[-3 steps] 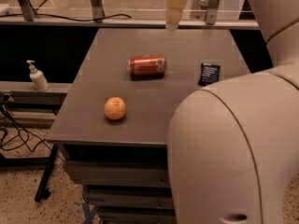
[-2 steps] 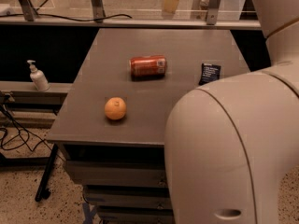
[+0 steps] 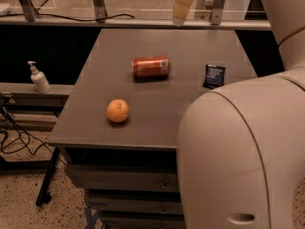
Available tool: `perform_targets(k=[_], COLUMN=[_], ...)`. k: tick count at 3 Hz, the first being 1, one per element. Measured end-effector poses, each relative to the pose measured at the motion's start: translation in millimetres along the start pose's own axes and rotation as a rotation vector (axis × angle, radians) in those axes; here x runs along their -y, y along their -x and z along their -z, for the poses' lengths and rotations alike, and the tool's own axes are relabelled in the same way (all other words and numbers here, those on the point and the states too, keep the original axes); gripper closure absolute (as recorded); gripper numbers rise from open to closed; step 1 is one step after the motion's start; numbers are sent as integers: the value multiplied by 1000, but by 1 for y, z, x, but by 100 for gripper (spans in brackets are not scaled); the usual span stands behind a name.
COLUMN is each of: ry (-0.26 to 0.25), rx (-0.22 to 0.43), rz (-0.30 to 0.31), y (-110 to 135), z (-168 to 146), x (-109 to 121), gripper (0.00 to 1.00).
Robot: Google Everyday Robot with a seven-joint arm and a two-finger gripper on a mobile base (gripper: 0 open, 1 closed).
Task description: Knock coke can over
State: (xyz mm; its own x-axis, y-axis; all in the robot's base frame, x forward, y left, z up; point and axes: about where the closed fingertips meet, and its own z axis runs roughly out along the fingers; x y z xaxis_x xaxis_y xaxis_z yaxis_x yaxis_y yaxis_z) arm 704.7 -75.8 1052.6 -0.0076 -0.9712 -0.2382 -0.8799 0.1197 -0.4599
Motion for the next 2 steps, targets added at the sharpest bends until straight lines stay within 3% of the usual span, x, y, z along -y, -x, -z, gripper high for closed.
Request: perform_targets(k=[2], ry=[-65], rx=[-3], rz=[-137], y=[-112], z=[32], x=[5], gripper=[0])
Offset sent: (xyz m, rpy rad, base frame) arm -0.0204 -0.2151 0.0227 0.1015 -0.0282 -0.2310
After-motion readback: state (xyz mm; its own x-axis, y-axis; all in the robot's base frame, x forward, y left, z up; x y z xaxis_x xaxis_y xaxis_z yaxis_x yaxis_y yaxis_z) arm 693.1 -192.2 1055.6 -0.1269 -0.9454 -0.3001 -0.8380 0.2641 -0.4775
